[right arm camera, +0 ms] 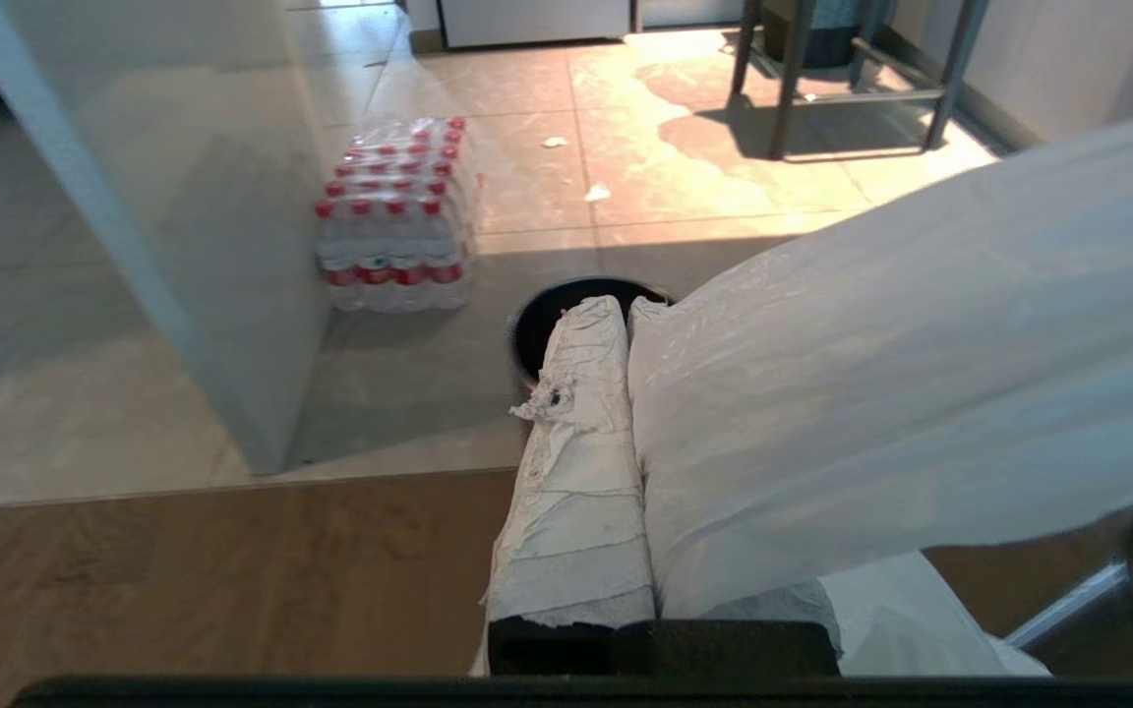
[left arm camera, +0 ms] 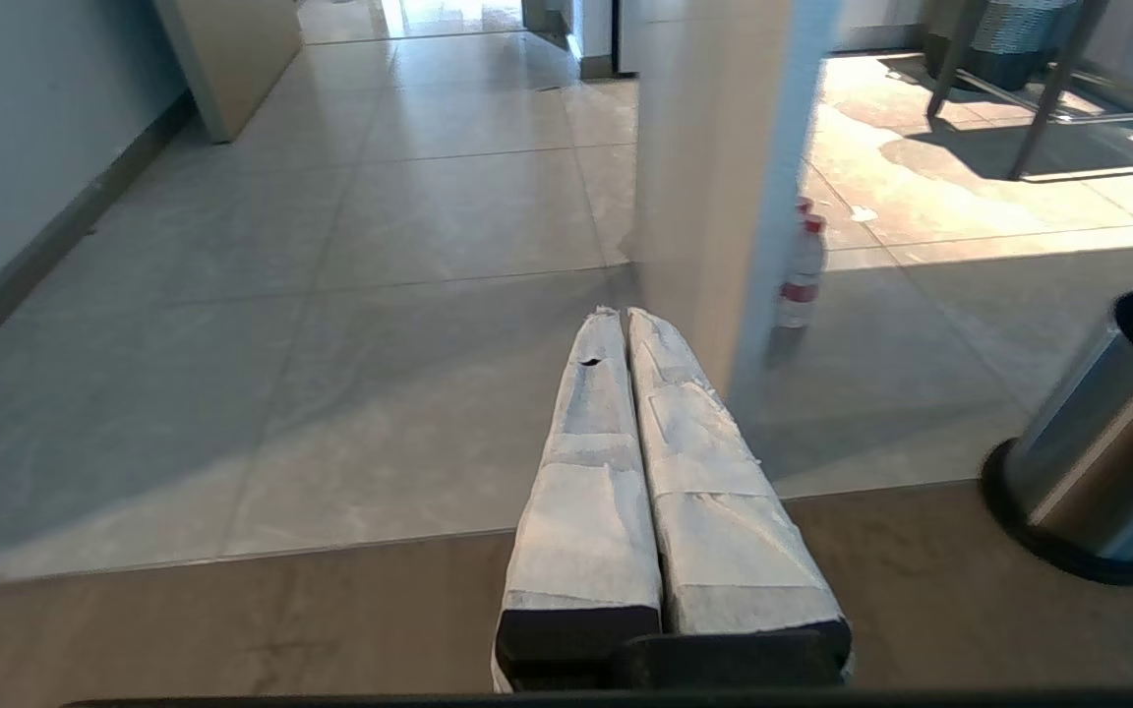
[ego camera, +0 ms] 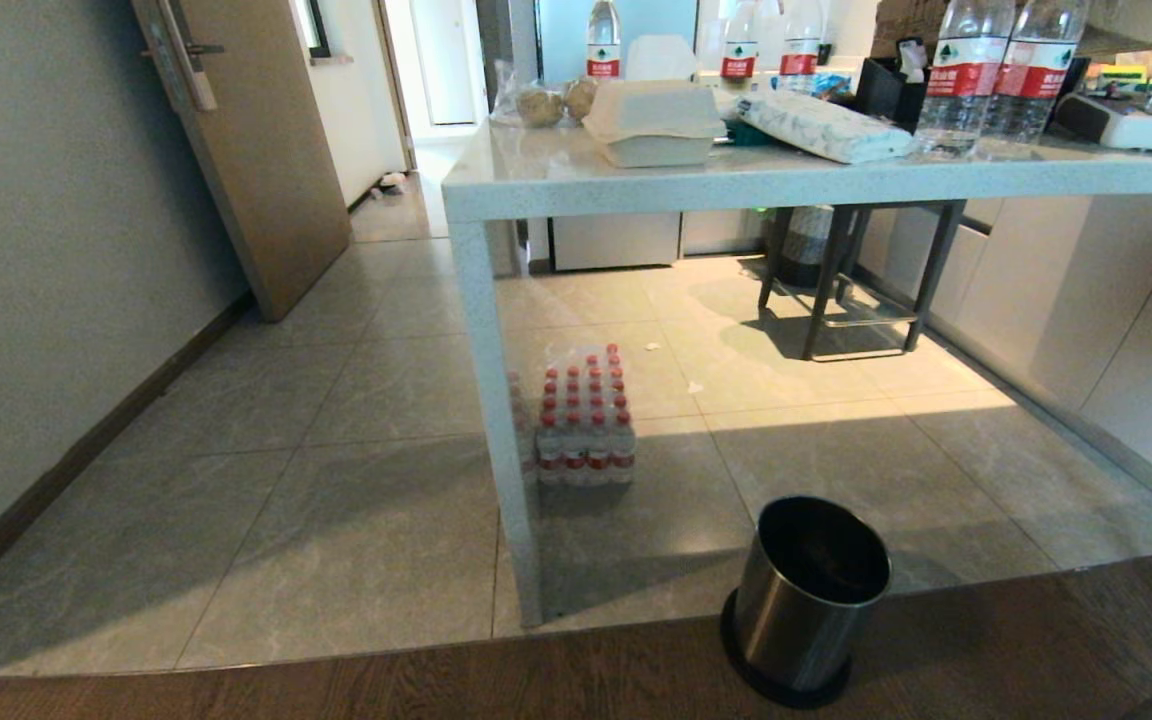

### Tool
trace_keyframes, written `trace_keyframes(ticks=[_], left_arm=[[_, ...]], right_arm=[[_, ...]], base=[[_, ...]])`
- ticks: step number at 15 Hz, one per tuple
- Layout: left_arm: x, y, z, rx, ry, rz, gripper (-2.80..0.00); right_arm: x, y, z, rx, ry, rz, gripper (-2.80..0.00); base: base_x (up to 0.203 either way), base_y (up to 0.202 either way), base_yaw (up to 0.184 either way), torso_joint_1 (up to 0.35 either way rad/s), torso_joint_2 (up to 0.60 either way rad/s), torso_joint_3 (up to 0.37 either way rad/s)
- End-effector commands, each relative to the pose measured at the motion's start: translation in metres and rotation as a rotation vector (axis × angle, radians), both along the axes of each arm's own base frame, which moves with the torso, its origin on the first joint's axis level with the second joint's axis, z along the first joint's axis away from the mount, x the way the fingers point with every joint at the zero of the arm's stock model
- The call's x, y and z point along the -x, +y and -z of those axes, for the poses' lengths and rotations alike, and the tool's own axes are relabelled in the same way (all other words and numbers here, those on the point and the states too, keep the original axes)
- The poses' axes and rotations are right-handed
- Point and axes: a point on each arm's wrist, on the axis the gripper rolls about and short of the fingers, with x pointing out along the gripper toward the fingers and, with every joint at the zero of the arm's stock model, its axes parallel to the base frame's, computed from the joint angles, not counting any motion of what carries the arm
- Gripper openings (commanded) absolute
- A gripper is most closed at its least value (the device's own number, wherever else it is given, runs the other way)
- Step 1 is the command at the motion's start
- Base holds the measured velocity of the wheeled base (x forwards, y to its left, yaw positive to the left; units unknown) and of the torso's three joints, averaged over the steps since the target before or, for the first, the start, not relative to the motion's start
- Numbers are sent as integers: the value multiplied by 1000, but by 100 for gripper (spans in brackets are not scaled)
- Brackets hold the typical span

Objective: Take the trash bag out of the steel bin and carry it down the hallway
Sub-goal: Put the trash bag at the door

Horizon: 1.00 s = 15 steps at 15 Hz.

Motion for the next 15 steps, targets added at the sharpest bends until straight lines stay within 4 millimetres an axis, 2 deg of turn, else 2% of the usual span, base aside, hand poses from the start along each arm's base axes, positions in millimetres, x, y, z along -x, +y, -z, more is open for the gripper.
trace_keyframes(ticks=[1,15], left_arm=[[0,0,0,0,1,0,-280],[0,0,0,0,1,0,-280]], right_arm=[[3,0,1,0,-38,0,-280],[3,0,1,0,-38,0,-280]], base=[[0,194,-1,7,2,2],[0,191,1,3,3,3]])
